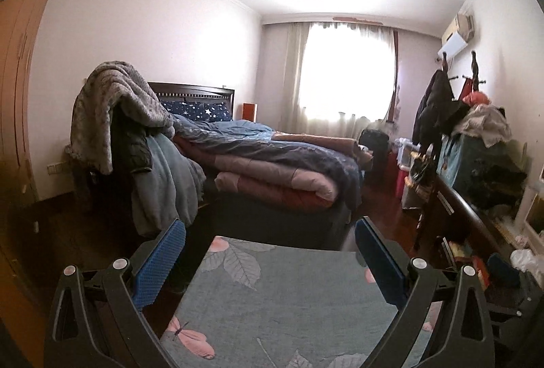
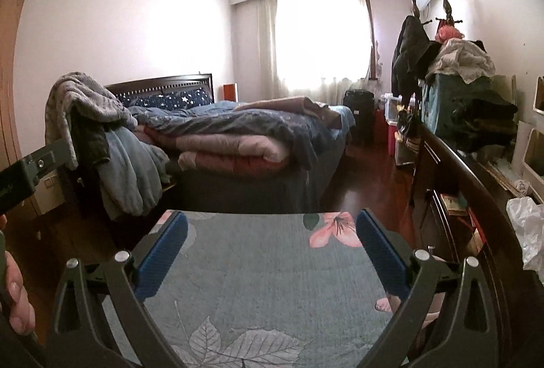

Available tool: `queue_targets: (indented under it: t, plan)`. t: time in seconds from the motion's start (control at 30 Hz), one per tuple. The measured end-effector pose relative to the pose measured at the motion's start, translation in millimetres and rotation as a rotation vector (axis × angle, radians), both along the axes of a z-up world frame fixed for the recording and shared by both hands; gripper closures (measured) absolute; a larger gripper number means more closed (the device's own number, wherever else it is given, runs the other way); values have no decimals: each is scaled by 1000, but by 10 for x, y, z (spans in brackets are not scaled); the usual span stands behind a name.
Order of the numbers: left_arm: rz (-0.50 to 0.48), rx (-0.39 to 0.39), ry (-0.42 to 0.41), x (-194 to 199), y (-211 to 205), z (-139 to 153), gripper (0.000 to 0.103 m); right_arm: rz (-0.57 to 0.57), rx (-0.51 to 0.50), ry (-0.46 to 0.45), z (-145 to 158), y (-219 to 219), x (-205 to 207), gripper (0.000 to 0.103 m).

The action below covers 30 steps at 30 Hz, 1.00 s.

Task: Collect trash

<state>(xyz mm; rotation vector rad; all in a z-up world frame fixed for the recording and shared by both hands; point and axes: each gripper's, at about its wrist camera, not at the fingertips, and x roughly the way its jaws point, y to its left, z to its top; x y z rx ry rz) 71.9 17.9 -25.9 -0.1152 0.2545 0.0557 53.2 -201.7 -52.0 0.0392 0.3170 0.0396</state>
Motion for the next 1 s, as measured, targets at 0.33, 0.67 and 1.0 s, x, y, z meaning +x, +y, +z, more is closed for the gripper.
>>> queue_targets:
  t: [0.33, 0.67, 1.0]
  plan:
    - [10, 18, -43, -234, 2, 124, 4, 27, -21, -41, 131, 86, -232, 4]
    - [16, 16, -57, -324, 40, 180, 4, 10, -19, -75, 228, 69, -343, 3]
    - [12, 19, -65, -366, 19, 194, 4, -8, -15, -107, 340, 28, -408, 3]
